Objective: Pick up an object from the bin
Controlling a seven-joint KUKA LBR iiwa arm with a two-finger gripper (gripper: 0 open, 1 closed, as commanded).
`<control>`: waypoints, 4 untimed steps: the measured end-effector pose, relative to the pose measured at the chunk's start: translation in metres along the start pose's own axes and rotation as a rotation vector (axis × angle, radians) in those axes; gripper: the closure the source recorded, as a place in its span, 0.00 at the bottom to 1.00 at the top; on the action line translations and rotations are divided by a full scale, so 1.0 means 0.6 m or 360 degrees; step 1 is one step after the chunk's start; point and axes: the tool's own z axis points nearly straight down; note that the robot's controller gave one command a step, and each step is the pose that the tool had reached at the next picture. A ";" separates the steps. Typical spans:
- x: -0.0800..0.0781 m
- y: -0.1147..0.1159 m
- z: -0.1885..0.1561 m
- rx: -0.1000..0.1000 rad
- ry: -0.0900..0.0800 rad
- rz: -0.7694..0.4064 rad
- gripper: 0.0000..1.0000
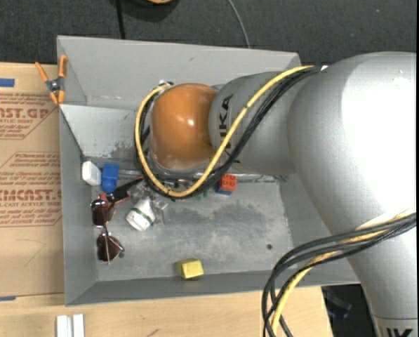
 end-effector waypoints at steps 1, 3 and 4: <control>0.000 0.000 -0.004 0.0000 0.0001 -0.0005 1.00; 0.001 0.001 -0.044 -0.0002 0.0003 0.0013 1.00; 0.000 0.002 -0.069 -0.0002 0.0002 0.0011 1.00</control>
Offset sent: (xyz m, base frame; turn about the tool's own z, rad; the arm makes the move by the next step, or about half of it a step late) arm 0.0000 -0.0001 0.0528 0.0000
